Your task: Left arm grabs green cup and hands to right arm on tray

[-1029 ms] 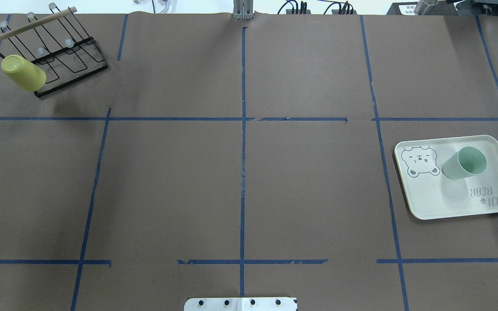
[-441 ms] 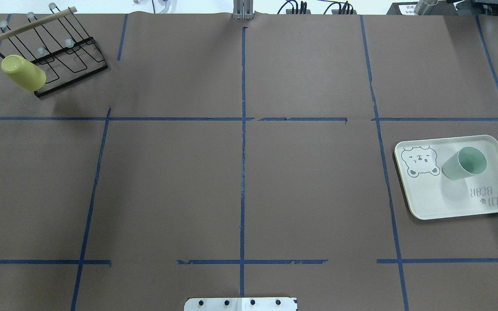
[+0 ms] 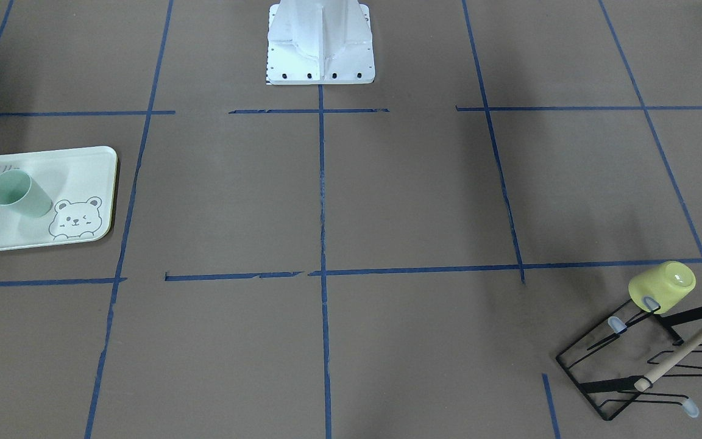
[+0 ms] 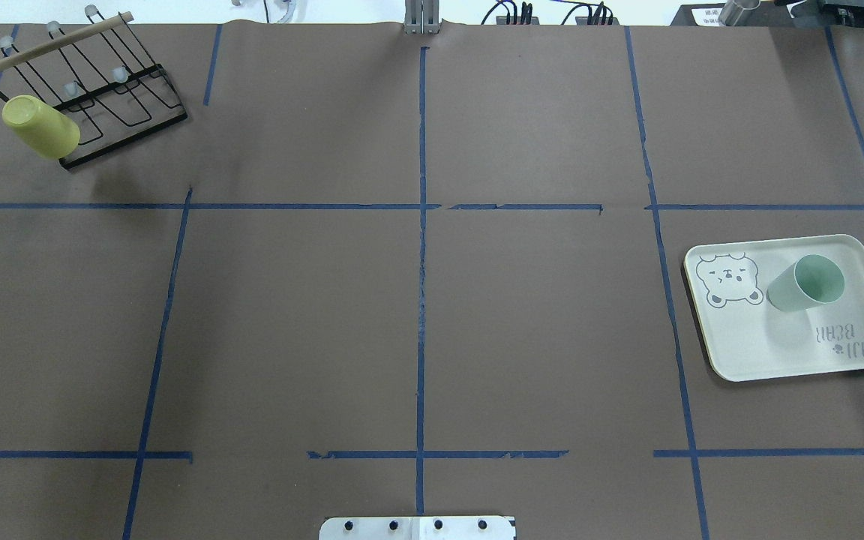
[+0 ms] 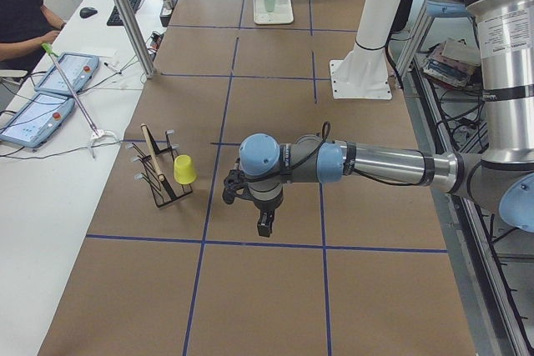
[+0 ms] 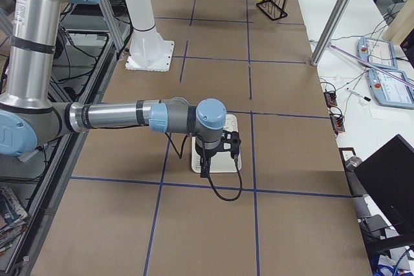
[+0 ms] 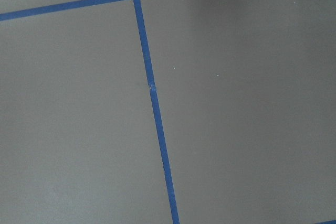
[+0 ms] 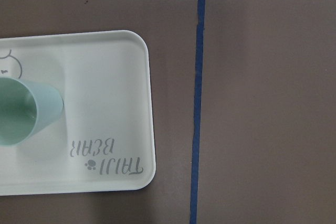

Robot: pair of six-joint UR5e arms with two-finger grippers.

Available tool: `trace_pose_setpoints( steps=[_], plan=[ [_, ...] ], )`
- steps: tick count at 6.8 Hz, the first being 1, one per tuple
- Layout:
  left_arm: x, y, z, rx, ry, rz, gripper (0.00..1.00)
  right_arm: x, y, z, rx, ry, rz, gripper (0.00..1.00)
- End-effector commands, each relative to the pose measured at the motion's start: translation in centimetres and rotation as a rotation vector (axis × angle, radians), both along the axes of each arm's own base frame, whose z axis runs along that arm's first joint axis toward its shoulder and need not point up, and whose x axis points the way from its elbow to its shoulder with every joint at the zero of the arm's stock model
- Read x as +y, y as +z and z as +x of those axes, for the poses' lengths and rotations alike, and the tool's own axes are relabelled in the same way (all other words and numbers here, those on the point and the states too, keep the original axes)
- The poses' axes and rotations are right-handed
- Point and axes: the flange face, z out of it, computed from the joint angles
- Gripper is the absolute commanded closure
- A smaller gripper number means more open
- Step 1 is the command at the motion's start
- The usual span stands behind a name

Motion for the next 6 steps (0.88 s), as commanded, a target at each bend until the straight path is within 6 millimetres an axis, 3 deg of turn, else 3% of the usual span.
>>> trace_pose_setpoints(
  steps=[1, 4, 6],
  plan=[
    [0.0, 0.1, 0.0, 0.001, 0.009, 0.010, 0.00, 0.1, -0.6, 0.1, 0.016, -0.002, 0.005, 0.00],
    [-0.5, -0.4, 0.1, 0.001, 0.005, 0.019, 0.00, 0.7, 0.1, -0.1, 0.032, -0.010, -0.008, 0.00],
    [-0.6, 0.8, 0.2, -0.001, 0.006, -0.009, 0.00, 0.7, -0.4, -0.1, 0.024, -0.007, -0.002, 0.00]
  ],
)
